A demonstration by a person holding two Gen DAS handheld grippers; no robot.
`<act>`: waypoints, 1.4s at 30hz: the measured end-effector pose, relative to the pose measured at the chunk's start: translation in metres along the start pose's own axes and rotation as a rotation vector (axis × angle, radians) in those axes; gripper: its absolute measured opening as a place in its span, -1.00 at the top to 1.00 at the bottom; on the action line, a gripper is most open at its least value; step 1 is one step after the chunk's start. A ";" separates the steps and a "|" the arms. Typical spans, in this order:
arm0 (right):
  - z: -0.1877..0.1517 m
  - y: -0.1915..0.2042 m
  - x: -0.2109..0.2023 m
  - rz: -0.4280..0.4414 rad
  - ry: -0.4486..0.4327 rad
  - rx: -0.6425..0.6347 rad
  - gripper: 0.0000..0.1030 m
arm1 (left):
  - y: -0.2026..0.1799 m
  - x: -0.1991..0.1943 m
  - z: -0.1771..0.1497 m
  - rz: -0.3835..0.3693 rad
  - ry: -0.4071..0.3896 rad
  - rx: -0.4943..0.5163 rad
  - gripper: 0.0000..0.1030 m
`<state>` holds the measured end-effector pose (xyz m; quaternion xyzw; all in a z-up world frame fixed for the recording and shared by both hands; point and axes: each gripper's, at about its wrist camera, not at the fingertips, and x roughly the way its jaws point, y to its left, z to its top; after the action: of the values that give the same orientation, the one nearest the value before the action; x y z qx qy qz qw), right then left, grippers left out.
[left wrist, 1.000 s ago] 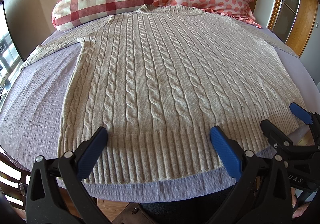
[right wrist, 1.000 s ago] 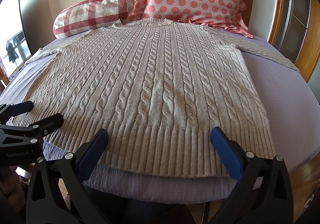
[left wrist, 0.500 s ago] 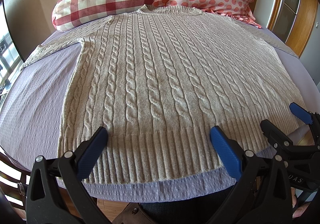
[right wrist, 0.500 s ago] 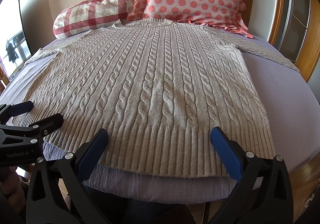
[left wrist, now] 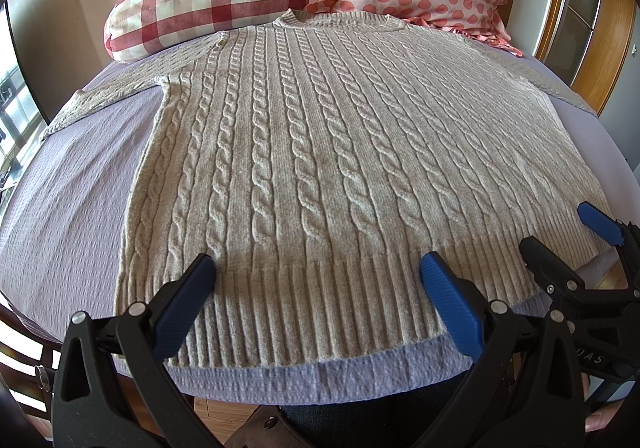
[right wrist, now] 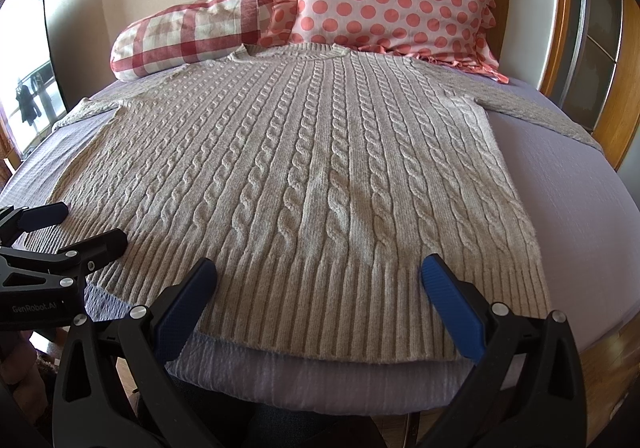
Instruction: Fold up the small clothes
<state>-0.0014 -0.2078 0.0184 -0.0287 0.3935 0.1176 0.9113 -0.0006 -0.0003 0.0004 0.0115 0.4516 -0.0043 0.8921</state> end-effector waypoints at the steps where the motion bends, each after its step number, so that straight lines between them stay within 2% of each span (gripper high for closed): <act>1: -0.001 -0.002 0.001 0.029 -0.026 -0.021 -0.97 | 0.000 0.000 0.000 0.001 -0.006 0.000 -0.97; 3: 0.007 -0.017 -0.005 0.090 -0.037 -0.026 -0.97 | -0.001 -0.001 -0.002 0.006 -0.028 0.007 -0.97; 5: 0.023 -0.043 -0.007 0.132 -0.056 0.059 -0.97 | 0.000 -0.001 -0.002 0.000 -0.042 0.020 -0.97; 7: 0.045 -0.090 -0.017 0.140 -0.109 0.193 -0.97 | 0.000 -0.002 0.000 -0.027 -0.032 0.025 -0.97; 9: 0.071 -0.151 -0.021 0.122 -0.151 0.364 -0.97 | 0.009 -0.002 0.008 -0.086 -0.038 0.001 -0.97; 14: 0.109 -0.309 0.006 0.048 -0.130 0.809 -0.96 | 0.054 -0.006 0.038 -0.271 -0.131 -0.130 -0.97; 17: 0.118 -0.378 0.031 -0.072 -0.124 0.951 -0.48 | 0.090 -0.006 0.058 -0.269 -0.200 -0.228 -0.97; 21: 0.117 -0.445 0.067 -0.199 -0.115 1.087 0.03 | 0.137 -0.002 0.080 -0.172 -0.272 -0.326 -0.97; 24: 0.110 -0.476 0.090 -0.215 -0.112 1.189 0.18 | 0.162 0.003 0.085 -0.145 -0.284 -0.384 -0.97; 26: 0.108 -0.489 0.102 -0.239 -0.107 1.230 0.20 | 0.172 0.004 0.084 -0.129 -0.289 -0.405 -0.97; 29: 0.109 -0.498 0.110 -0.255 -0.143 1.241 0.27 | 0.184 0.007 0.083 -0.068 -0.289 -0.425 -0.97; 31: 0.111 -0.498 0.118 -0.269 -0.145 1.219 0.51 | 0.194 0.009 0.084 -0.026 -0.289 -0.439 -0.97; 32: 0.112 -0.500 0.121 -0.277 -0.131 1.210 0.81 | 0.198 0.009 0.082 -0.009 -0.294 -0.444 -0.97; 33: 0.113 -0.498 0.123 -0.266 -0.133 1.202 0.81 | 0.203 0.008 0.081 0.004 -0.301 -0.453 -0.97; 35: 0.120 -0.489 0.110 -0.236 -0.194 1.158 0.82 | 0.215 0.006 0.078 0.018 -0.323 -0.472 -0.97; 38: 0.164 -0.446 0.085 -0.170 -0.290 0.975 0.83 | 0.231 0.002 0.075 0.050 -0.321 -0.474 -0.97; 42: 0.233 -0.344 0.060 0.008 -0.363 0.715 0.83 | 0.242 -0.006 0.072 0.127 -0.321 -0.458 -0.97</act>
<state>0.2855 -0.4967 0.1218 0.3128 0.2421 -0.0201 0.9182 0.0577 0.2395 0.0518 -0.1631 0.2921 0.1519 0.9301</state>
